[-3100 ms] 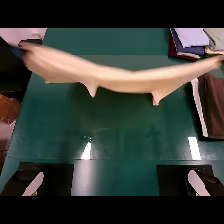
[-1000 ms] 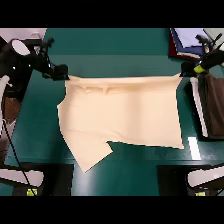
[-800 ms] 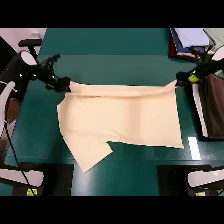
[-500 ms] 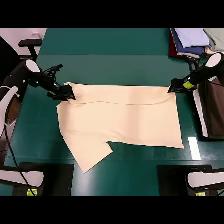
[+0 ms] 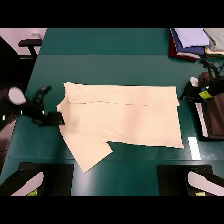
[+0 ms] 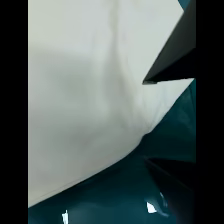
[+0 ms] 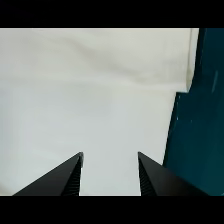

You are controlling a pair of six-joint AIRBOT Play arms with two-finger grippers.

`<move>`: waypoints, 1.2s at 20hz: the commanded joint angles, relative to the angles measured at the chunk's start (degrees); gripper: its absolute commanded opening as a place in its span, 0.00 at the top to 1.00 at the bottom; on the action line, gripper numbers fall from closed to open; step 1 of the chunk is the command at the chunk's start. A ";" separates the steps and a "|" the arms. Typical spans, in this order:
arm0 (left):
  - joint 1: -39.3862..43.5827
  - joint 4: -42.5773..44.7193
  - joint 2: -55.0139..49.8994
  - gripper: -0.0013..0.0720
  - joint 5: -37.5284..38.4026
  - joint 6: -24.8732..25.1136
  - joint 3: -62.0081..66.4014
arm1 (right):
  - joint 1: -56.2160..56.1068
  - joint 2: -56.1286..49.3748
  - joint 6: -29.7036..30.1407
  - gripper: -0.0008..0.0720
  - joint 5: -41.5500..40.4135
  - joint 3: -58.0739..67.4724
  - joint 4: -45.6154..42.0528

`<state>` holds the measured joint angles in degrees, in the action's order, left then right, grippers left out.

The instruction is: Fold the shirts.

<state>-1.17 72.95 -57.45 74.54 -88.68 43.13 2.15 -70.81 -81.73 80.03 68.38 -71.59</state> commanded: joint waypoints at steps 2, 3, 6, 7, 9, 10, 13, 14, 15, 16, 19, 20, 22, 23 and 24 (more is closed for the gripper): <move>0.00 -6.40 10.54 0.26 -3.10 -1.95 -15.19 | 1.38 7.43 -0.02 0.42 -2.91 -6.29 0.11; 0.00 -7.15 10.60 0.26 -3.54 -1.95 -16.44 | 1.36 8.13 -0.02 0.42 -3.37 -6.93 0.13; 0.00 -7.61 10.60 0.26 -4.81 -1.97 -18.80 | 1.36 8.70 -0.02 0.42 -3.02 -7.30 0.09; 0.00 -8.31 10.60 0.26 -5.60 -1.95 -19.47 | 1.36 8.66 -0.02 0.42 -3.04 -7.30 0.11; 0.00 -10.99 10.60 0.26 -7.80 -1.70 -21.18 | 1.36 8.66 -0.02 0.42 -3.10 -7.30 0.11; 0.00 -12.46 10.60 0.26 -9.03 -1.07 -21.86 | 1.36 8.66 -0.02 0.42 -3.10 -7.30 0.11; 0.00 -15.23 10.60 0.26 -10.25 -0.85 -22.43 | 1.36 8.66 0.00 0.42 -3.10 -7.30 0.11; 0.00 -15.78 10.60 0.36 -10.27 -0.81 -22.43 | 1.36 8.66 -0.02 0.42 -2.99 -7.30 0.11; 0.00 -16.35 10.60 0.62 -10.21 0.09 -22.43 | 1.38 8.66 -0.02 0.42 -2.84 -7.30 0.09; 0.00 -17.20 10.60 0.83 -10.10 1.33 -22.43 | 1.38 8.66 -0.02 0.42 -2.69 -7.30 0.07; 0.00 -17.81 10.62 0.95 -8.44 2.19 -21.14 | 2.82 8.66 1.79 0.42 0.94 -8.02 -0.57; 0.00 -17.00 10.62 0.95 -7.43 2.21 -19.74 | 4.68 8.66 1.81 0.42 2.36 -9.55 -0.57; 0.00 -15.43 10.62 0.95 -5.62 2.19 -16.94 | 10.67 8.79 1.81 0.41 5.09 -15.30 -0.63; 0.00 -15.08 10.62 0.95 -5.16 2.19 -15.80 | 14.49 8.76 1.81 0.27 5.84 -19.08 -0.61; 0.00 -15.04 10.62 0.95 -5.18 2.19 -14.75 | 17.94 8.76 1.81 0.15 5.86 -22.60 -0.59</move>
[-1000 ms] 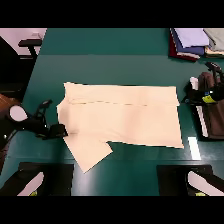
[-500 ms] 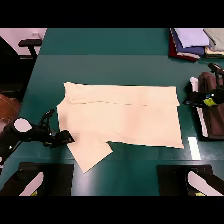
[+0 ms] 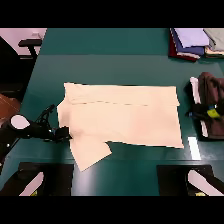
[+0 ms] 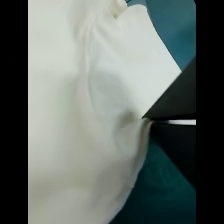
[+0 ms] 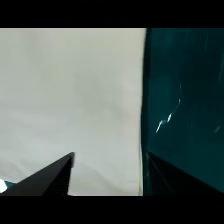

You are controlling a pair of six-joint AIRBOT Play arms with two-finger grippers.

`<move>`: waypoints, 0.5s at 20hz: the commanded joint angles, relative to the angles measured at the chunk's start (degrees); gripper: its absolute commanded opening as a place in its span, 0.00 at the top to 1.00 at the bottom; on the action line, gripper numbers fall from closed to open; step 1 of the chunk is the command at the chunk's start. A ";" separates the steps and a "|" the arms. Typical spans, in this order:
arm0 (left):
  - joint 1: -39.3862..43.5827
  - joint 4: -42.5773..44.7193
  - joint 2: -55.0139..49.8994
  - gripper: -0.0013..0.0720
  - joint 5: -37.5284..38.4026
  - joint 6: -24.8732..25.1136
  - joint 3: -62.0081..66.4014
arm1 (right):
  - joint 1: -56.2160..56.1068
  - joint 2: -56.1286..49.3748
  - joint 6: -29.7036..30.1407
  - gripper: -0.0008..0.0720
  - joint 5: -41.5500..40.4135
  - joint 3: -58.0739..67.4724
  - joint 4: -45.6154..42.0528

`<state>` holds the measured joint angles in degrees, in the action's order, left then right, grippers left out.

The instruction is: Fold the shirts.

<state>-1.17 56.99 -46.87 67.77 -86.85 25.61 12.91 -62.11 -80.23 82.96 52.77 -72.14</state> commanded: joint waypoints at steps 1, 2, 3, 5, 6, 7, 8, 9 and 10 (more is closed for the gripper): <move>0.00 0.90 0.04 0.95 1.46 0.37 3.58 | 10.54 0.04 0.31 0.15 2.69 -10.32 0.04; 0.00 0.90 0.04 0.95 1.25 0.37 4.22 | 13.31 -0.22 0.31 0.15 2.58 -13.35 0.61; 0.00 0.90 0.04 0.95 1.16 0.37 4.59 | 15.08 -0.92 0.31 0.20 2.60 -15.80 0.90; 0.00 0.92 0.04 0.95 1.25 0.37 4.63 | 16.15 -2.51 0.31 0.21 2.29 -19.61 2.54; 0.00 0.90 0.04 0.95 1.25 0.35 4.63 | 16.04 -3.65 0.31 0.21 1.86 -21.07 4.24; 0.00 0.90 0.04 0.95 1.20 0.35 4.63 | 15.41 -4.85 0.35 0.23 0.94 -21.97 5.75; 0.00 0.90 0.04 0.95 1.11 0.35 4.66 | 14.27 -5.66 0.37 0.38 -0.02 -22.47 6.47; 0.00 0.90 0.04 0.95 1.14 0.35 4.63 | 12.66 -6.23 0.35 0.40 -0.92 -22.64 6.62; 0.00 0.90 0.04 0.95 1.18 0.33 4.66 | 10.86 -6.49 0.35 0.40 -1.40 -22.49 6.60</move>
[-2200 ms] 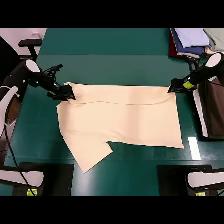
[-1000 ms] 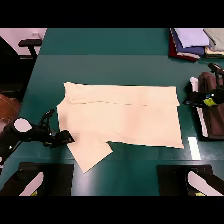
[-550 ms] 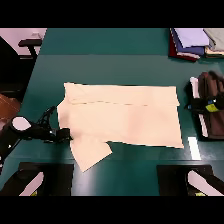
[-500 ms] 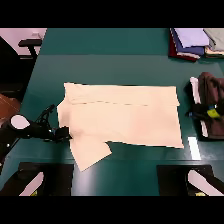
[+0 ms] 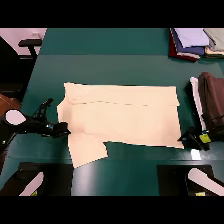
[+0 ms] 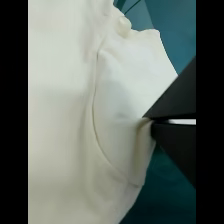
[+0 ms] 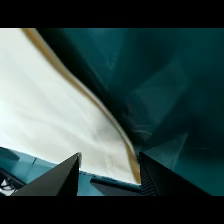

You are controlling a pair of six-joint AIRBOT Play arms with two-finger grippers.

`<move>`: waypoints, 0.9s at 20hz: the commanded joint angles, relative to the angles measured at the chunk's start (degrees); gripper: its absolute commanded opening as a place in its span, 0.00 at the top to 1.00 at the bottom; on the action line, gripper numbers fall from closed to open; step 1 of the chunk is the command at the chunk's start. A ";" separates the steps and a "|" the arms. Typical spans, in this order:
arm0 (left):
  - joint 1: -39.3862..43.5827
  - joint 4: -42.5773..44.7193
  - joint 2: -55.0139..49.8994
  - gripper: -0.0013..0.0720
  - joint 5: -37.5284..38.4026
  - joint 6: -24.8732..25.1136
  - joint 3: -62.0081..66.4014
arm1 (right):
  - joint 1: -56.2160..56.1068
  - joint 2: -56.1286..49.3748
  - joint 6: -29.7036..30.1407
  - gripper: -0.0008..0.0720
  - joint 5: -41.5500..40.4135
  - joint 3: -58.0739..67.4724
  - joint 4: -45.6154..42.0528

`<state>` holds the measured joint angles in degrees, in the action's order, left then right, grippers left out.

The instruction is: Fold the shirts.

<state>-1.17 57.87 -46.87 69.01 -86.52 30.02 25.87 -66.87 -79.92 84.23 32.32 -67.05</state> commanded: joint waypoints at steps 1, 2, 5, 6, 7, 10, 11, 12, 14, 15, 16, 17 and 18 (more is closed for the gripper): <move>0.00 0.02 0.04 0.95 -0.07 0.00 0.22 | -4.15 -1.66 0.04 0.41 -3.17 -1.86 1.42; 0.00 0.04 0.04 0.95 0.00 0.00 0.24 | -6.21 -1.11 0.04 0.54 -3.74 -1.60 1.22; 0.00 1.40 0.04 0.95 3.72 -0.04 1.68 | -10.97 2.82 0.04 0.92 -4.46 0.87 -0.09; 0.00 2.58 0.15 0.95 5.84 -0.07 2.80 | -11.96 4.61 0.00 0.96 -3.78 2.25 -1.75; 0.00 3.52 1.33 0.95 7.58 -0.20 3.43 | -12.85 6.73 -0.02 0.96 -2.32 3.78 -3.89; 0.00 6.95 9.27 0.95 12.87 -2.89 3.37 | -14.93 13.62 0.02 0.96 3.72 7.67 -11.34; 0.00 7.21 11.61 0.95 16.15 -3.30 3.37 | -15.67 16.09 0.02 0.96 5.46 8.57 -13.22; 0.00 6.69 14.01 0.95 19.85 -3.67 3.37 | -16.26 18.45 0.00 0.96 6.99 9.07 -14.34; 0.00 5.35 17.40 0.95 23.67 -5.20 3.78 | -17.31 22.64 -1.38 0.96 8.87 9.68 -14.64; 0.00 5.31 17.42 0.95 23.54 -5.20 4.74 | -17.97 23.67 -2.05 0.96 8.48 10.25 -14.62; 0.00 5.62 17.03 0.95 22.10 -5.11 5.73 | -18.73 23.87 -2.56 0.97 7.50 11.15 -14.64; 0.00 6.23 16.48 0.95 19.82 -4.96 6.80 | -19.76 23.21 -2.56 0.97 6.34 12.48 -14.62; 0.00 6.75 15.04 0.95 16.59 -4.37 8.09 | -20.92 21.22 -2.58 0.97 5.07 14.36 -14.62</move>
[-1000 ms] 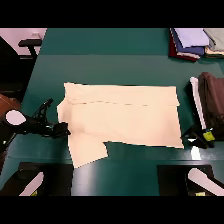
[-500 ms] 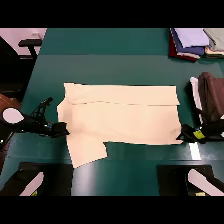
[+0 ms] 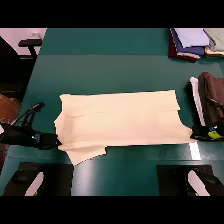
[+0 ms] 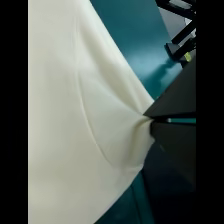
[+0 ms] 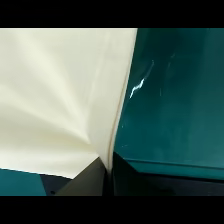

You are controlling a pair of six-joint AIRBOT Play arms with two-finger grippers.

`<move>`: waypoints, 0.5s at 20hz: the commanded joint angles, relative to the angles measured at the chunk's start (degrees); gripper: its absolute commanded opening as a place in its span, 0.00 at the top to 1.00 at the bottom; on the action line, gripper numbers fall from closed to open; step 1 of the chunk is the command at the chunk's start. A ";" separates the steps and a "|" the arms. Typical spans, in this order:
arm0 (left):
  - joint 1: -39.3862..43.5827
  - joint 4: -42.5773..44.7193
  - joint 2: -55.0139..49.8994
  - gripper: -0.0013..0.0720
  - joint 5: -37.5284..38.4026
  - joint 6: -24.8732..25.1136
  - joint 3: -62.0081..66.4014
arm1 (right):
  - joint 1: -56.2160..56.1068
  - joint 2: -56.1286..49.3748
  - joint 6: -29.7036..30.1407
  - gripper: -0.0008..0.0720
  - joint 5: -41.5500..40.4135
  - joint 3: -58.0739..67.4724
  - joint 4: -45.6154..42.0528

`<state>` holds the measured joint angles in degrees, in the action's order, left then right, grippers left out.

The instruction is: Fold the shirts.

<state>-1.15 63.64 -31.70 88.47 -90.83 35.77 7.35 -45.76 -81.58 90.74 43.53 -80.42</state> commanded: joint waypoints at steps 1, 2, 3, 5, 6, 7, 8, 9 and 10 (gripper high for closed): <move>-0.02 1.44 -2.67 0.95 -6.36 1.27 3.85 | -3.76 -2.78 -0.92 0.97 -3.08 5.35 -1.22; -0.02 2.23 -5.55 0.95 -9.68 2.19 5.38 | -5.27 -6.23 -0.94 0.97 -5.29 7.80 -1.27; -0.02 2.43 -9.16 0.95 -13.03 3.48 7.13 | -6.21 -10.10 -1.22 0.97 -7.78 10.45 -1.22; -0.02 2.43 -17.53 0.95 -18.47 6.10 11.06 | -7.13 -18.27 -2.86 0.96 -11.06 16.26 -0.50; -0.02 2.34 -22.10 0.95 -21.00 7.28 13.22 | -7.41 -22.73 -2.84 0.96 -11.87 19.65 0.96; -0.02 2.34 -26.97 0.95 -23.41 7.80 15.63 | -7.41 -26.60 -2.84 0.96 -12.57 22.73 1.53; -0.02 2.34 -31.10 0.95 -25.33 8.70 17.70 | -7.82 -30.18 -2.84 0.96 -12.85 25.64 2.54; -0.02 2.27 -35.17 0.95 -26.95 8.83 19.85 | -8.15 -33.70 -2.84 0.96 -13.40 28.44 3.50; -0.02 2.03 -38.64 0.95 -28.28 8.85 21.79 | -8.33 -36.52 -2.84 0.96 -13.75 30.77 4.42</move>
<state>-1.10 65.65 -59.94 67.07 -83.92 52.05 0.01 -73.47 -84.05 79.44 67.20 -78.72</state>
